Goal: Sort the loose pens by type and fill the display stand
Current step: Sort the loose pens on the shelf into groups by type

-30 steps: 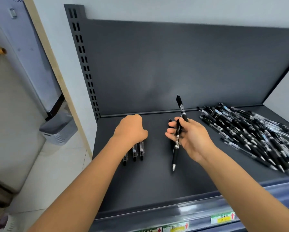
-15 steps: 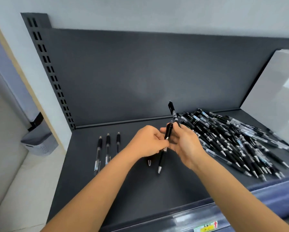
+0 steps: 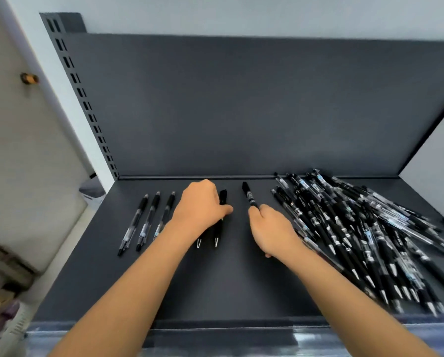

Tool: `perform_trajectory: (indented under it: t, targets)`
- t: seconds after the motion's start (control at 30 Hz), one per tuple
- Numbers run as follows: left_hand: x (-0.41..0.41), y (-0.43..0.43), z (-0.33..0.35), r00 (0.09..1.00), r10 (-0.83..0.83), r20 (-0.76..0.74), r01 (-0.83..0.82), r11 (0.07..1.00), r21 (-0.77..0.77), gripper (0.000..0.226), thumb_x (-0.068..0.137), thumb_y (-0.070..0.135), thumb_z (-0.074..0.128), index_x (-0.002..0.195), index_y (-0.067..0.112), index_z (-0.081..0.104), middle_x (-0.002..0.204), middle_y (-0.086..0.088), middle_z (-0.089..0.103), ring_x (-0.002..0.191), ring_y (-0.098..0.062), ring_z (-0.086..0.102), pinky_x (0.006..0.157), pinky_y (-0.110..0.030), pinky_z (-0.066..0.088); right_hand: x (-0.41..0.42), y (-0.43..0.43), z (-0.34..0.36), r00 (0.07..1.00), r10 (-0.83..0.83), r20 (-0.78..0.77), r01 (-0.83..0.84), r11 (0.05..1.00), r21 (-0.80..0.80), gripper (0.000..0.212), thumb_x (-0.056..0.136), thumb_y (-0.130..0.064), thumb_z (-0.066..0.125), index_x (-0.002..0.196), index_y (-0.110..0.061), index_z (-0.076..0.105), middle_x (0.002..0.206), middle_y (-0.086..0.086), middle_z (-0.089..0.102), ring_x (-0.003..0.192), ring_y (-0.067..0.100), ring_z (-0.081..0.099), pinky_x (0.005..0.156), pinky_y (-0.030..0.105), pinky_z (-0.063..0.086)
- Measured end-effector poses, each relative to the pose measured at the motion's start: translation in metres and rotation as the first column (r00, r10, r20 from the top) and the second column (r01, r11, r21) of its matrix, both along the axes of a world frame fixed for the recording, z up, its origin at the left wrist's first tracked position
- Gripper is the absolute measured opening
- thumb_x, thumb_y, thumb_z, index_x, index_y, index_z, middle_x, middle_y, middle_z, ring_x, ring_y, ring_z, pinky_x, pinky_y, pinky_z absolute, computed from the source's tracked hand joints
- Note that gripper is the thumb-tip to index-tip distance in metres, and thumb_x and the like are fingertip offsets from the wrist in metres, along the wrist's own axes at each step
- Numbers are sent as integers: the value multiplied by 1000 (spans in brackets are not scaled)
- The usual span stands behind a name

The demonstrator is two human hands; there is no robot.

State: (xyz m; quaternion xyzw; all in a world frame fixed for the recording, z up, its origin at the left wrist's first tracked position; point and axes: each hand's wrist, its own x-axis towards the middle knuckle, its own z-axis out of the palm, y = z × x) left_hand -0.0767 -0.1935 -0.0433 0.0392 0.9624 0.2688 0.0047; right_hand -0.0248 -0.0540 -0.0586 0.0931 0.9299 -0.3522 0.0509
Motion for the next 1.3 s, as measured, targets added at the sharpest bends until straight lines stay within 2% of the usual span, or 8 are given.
perform_trajectory:
  t: [0.1, 0.23, 0.53, 0.7, 0.83, 0.97, 1.2, 1.3]
  targets:
    - [-3, -8, -3, 1000, 2, 6, -2, 998, 63, 26, 81, 36, 71, 73, 13, 63, 65, 2, 66, 68, -15, 64, 62, -26, 49, 3, -7, 1, 998, 65, 23, -68, 988, 142, 27, 98, -34, 36, 95, -9, 45, 104, 13, 61, 95, 32, 54, 71, 31, 37]
    - [-8, -20, -7, 999, 2, -46, 1, 997, 71, 19, 81, 37, 70, 77, 21, 60, 73, 6, 66, 78, -14, 63, 70, -30, 52, 10, -14, 5, 991, 137, 0, -131, 946, 297, 35, 93, -45, 46, 104, -12, 50, 101, 6, 64, 99, 30, 58, 73, 32, 44]
    - [12, 22, 5, 922, -307, -235, 306, 951, -42, 16, 88, 41, 60, 90, 24, 59, 79, 12, 67, 79, -13, 63, 70, -29, 50, 39, 34, 21, 937, 75, -342, 139, 817, 559, 39, 95, -40, 44, 126, -16, 47, 116, 2, 55, 109, 25, 51, 81, 34, 45]
    - [41, 88, 25, 788, -513, -340, 454, 857, -244, 23, 92, 41, 52, 94, 19, 55, 89, 7, 65, 85, -19, 62, 68, -33, 48, 66, 98, 33, 942, 3, -336, 245, 679, 692, 37, 94, -36, 45, 124, -14, 49, 119, 6, 55, 111, 30, 51, 85, 40, 46]
    - [57, 142, 32, 703, -608, -368, 477, 787, -391, 26, 95, 43, 46, 95, 17, 50, 91, 4, 61, 86, -19, 61, 62, -30, 42, 85, 166, 41, 954, -115, -276, 281, 664, 693, 37, 98, -35, 38, 129, -16, 42, 124, 6, 51, 115, 29, 47, 83, 39, 45]
    - [62, 202, 26, 696, -624, -355, 453, 765, -457, 33, 96, 47, 43, 106, 17, 52, 98, 2, 61, 89, -19, 61, 63, -31, 43, 89, 239, 33, 971, -142, -191, 234, 708, 666, 30, 101, -31, 37, 124, -14, 45, 122, 10, 55, 111, 32, 51, 83, 39, 45]
    - [50, 270, 14, 857, -428, -286, 270, 847, -457, 38, 94, 50, 46, 110, 18, 56, 108, 1, 60, 104, -19, 55, 72, -33, 45, 42, 305, 22, 985, 103, -136, -32, 895, 446, 42, 99, -36, 45, 134, -12, 47, 133, 8, 54, 118, 26, 54, 96, 36, 44]
    - [48, 272, 13, 902, -335, -274, 195, 879, -435, 38, 93, 49, 47, 113, 18, 57, 112, 1, 60, 108, -21, 55, 78, -35, 46, 12, 305, 19, 973, 189, -133, -126, 916, 380, 53, 96, -44, 48, 136, -10, 46, 134, 10, 54, 120, 25, 53, 97, 36, 43]
